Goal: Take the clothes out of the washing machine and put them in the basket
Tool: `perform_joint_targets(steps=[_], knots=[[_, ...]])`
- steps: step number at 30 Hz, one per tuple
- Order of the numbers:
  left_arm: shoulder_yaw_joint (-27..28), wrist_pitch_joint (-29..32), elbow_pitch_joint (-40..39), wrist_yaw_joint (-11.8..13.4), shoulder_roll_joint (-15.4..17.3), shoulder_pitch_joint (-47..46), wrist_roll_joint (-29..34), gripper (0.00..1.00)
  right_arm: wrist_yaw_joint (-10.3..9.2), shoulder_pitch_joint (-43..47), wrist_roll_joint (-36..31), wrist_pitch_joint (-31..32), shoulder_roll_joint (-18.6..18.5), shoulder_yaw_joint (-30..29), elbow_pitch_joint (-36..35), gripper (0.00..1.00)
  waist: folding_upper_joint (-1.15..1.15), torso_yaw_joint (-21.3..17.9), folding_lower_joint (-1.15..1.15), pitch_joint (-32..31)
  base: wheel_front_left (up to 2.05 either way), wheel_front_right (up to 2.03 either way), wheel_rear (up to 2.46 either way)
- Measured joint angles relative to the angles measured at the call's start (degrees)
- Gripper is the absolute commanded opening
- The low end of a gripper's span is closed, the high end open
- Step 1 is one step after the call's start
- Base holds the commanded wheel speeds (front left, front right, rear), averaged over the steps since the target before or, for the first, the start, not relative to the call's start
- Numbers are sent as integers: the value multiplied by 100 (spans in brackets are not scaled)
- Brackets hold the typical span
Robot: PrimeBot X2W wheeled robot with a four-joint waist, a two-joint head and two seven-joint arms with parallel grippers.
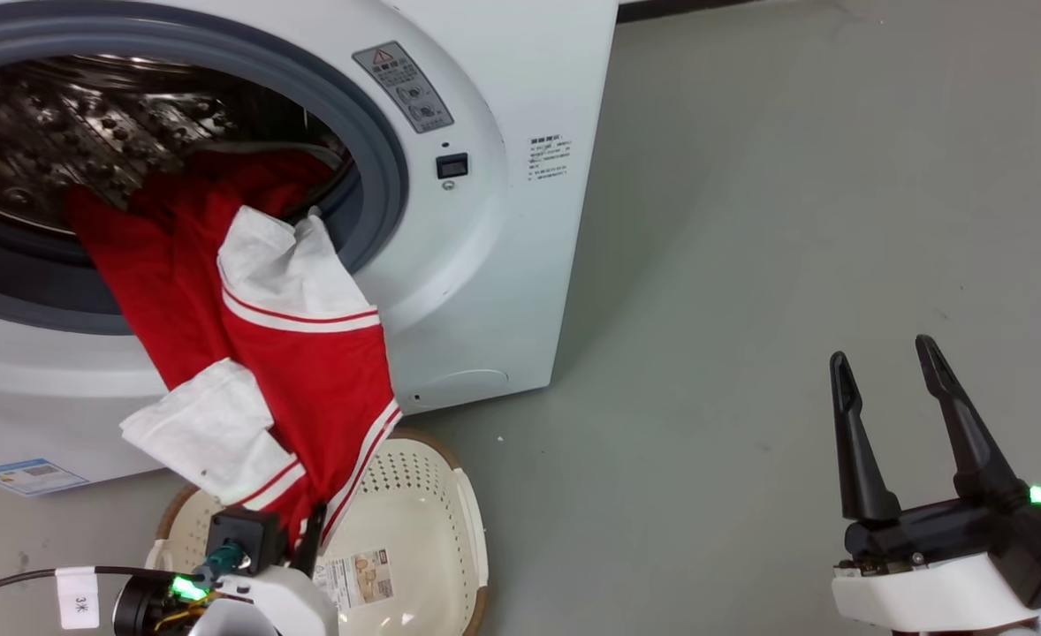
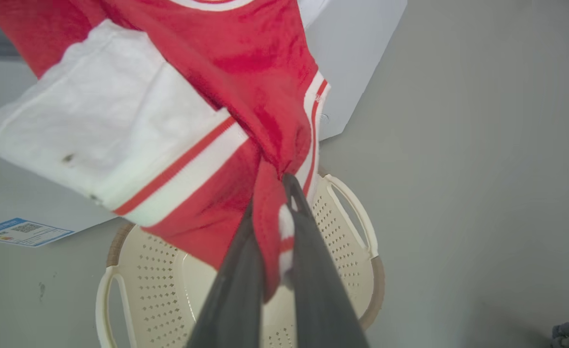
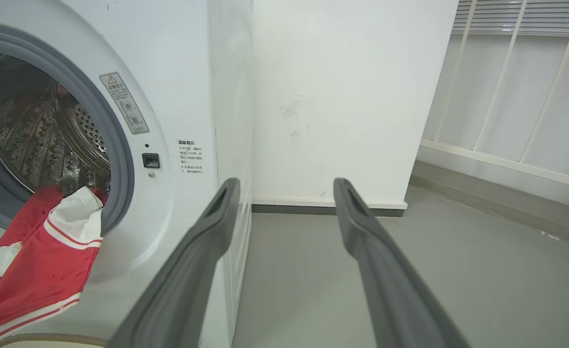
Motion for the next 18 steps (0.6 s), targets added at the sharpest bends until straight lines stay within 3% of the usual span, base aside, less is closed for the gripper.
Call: perform_joint_targets(steps=[18], knots=[[-310,-144,2416,-662,-765,-586,-89,0,0,-320,107,0,-1,35,-11,100,0,-333,1,574,0,0,0]])
